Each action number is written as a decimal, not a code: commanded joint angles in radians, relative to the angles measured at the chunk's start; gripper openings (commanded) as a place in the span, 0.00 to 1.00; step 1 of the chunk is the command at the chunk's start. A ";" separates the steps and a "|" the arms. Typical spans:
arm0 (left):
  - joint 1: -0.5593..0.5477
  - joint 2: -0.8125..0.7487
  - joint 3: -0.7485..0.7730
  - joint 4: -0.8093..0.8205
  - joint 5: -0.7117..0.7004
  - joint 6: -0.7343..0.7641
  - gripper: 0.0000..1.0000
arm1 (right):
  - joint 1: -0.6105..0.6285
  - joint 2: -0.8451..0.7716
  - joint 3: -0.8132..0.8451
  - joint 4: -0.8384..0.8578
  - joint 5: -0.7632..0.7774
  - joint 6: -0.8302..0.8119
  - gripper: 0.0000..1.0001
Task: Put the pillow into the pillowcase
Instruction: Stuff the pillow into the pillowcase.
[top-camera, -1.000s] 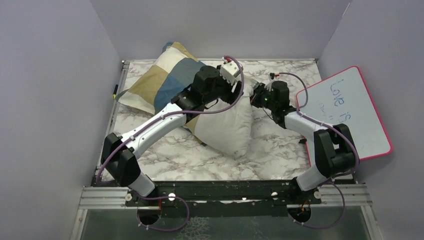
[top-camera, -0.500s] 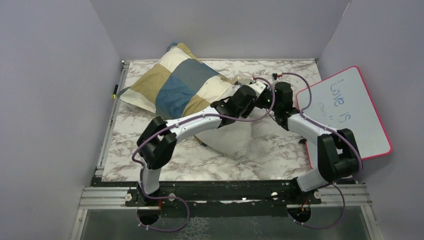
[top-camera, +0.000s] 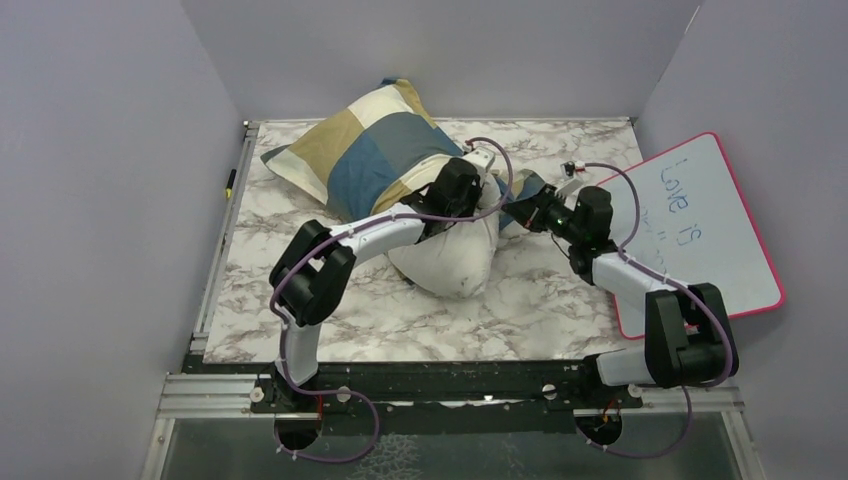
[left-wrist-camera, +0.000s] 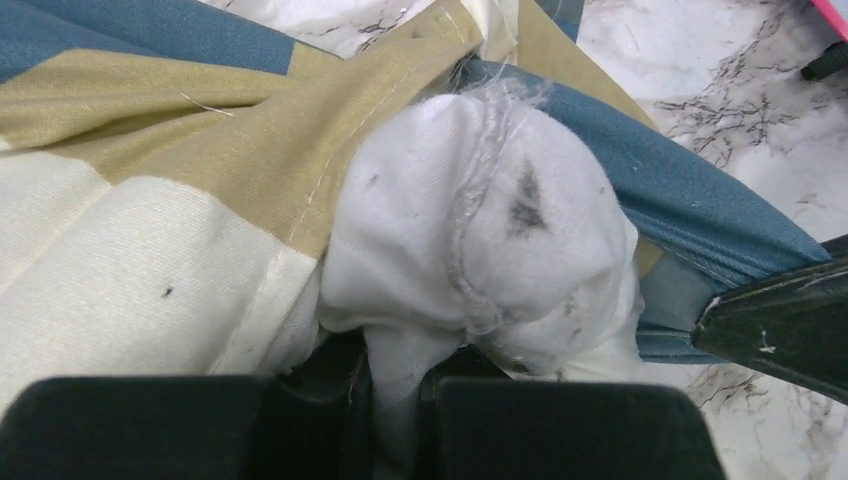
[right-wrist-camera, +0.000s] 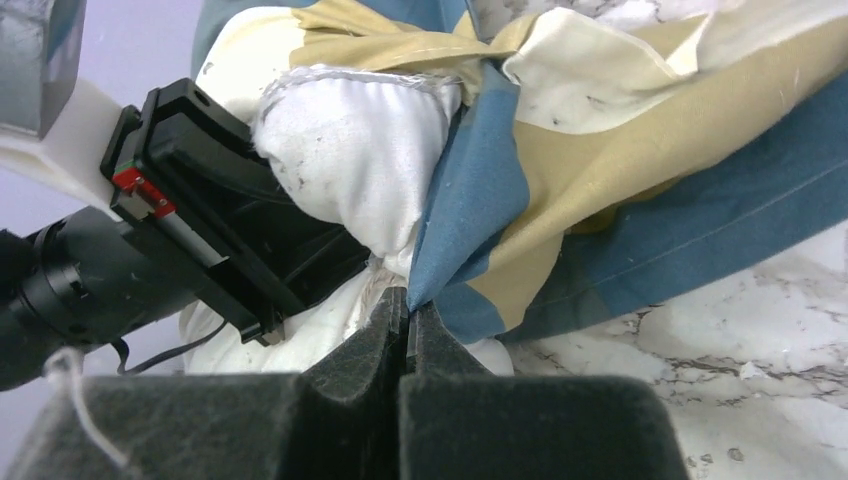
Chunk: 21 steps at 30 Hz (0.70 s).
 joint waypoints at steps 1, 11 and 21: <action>0.136 0.186 -0.056 -0.217 -0.191 0.047 0.00 | -0.038 -0.147 0.096 0.243 -0.129 -0.030 0.00; 0.157 0.281 -0.052 -0.210 -0.127 0.010 0.00 | 0.141 -0.078 0.309 0.075 -0.171 -0.230 0.00; 0.162 -0.199 -0.073 -0.222 0.115 -0.102 0.62 | 0.161 0.064 0.181 0.084 -0.080 -0.186 0.00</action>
